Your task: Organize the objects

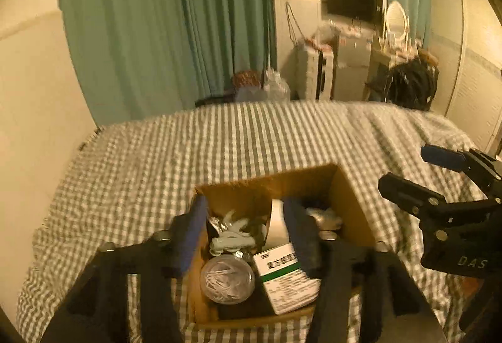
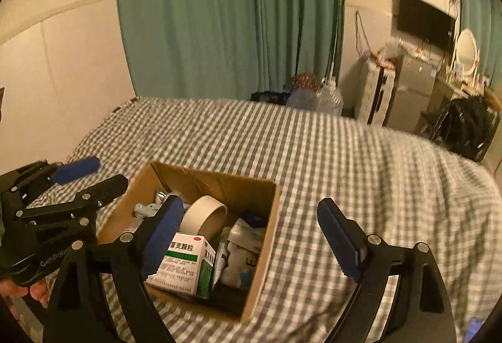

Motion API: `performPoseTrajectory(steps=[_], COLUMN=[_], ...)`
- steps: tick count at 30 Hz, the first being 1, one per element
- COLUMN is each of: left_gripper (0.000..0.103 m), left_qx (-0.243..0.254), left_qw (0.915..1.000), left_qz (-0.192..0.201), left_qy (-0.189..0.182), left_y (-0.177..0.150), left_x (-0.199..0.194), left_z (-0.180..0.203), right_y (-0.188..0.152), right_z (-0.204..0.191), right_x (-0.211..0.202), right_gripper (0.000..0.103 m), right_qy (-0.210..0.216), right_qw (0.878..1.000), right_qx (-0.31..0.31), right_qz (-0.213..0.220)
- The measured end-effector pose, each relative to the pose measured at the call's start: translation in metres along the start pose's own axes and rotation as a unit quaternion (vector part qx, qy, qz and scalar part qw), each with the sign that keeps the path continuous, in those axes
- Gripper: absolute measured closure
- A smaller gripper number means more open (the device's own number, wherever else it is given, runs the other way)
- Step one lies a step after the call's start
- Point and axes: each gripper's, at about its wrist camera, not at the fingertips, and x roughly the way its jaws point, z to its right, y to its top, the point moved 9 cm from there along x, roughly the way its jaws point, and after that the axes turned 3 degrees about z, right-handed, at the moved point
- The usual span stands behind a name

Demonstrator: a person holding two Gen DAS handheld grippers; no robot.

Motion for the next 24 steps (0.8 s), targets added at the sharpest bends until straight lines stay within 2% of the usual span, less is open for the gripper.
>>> performPoseTrajectory(steps=[4, 9, 13, 16, 18, 24], left_gripper=[0.045, 0.024, 0.015, 0.008, 0.002, 0.0], left_qx=[-0.008, -0.013, -0.012, -0.014, -0.015, -0.014], left_qw=[0.9994, 0.9966, 0.9935, 0.9914, 0.9907, 0.9858], left_qz=[0.032, 0.079, 0.108, 0.122, 0.126, 0.151], left_qy=[0.006, 0.016, 0.032, 0.043, 0.05, 0.072], left_y=[0.015, 0.034, 0.039, 0.037, 0.033, 0.019], left_x=[-0.048, -0.111, -0.15, -0.173, -0.185, -0.215], left_z=[0.0, 0.0, -0.001, -0.001, 0.0, 0.008], right_y=[0.016, 0.032, 0.032, 0.031, 0.027, 0.014], right_z=[-0.003, -0.01, -0.016, -0.017, -0.016, -0.012], right_x=[-0.053, -0.127, -0.169, -0.196, -0.209, -0.23], right_gripper=[0.014, 0.011, 0.008, 0.001, 0.0, 0.0], right_qy=[-0.016, -0.027, -0.029, -0.036, -0.036, -0.035], right_qw=[0.999, 0.998, 0.996, 0.994, 0.993, 0.991], right_qx=[-0.015, -0.023, -0.025, -0.028, -0.024, -0.011], right_qz=[0.023, 0.058, 0.079, 0.097, 0.108, 0.129])
